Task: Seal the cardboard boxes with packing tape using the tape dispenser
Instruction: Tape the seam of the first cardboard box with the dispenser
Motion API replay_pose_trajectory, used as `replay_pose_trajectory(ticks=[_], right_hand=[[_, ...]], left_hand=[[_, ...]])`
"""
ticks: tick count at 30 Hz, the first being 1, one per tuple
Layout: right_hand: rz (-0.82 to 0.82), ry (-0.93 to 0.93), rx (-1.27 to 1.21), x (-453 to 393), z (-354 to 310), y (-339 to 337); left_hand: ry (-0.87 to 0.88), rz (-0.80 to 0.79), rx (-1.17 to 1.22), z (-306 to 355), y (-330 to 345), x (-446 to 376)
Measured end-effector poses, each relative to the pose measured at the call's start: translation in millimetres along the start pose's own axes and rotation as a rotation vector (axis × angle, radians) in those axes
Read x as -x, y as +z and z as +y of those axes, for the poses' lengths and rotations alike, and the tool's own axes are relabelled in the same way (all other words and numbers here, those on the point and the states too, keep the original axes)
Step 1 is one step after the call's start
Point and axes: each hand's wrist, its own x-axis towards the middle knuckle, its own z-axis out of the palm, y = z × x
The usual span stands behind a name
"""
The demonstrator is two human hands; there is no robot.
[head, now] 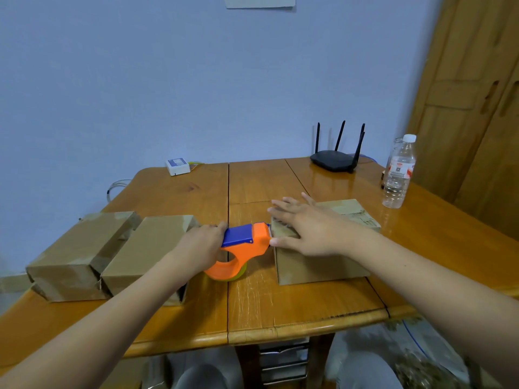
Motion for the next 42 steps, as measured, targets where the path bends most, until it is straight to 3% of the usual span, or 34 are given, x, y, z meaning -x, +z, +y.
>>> replay_pose_trajectory(ticks=[10, 23, 42], right_hand=[[-0.1, 0.003, 0.001, -4, 12, 11], [-0.047, 0.014, 0.009, -3, 15, 19], [-0.027, -0.004, 0.021, -4, 23, 21]], left_hand=[[-0.009, 0.009, 0.023, -2, 2, -2], [-0.076, -0.048, 0.194, -13, 4, 3], [-0.094, -0.018, 0.131, -19, 5, 5]])
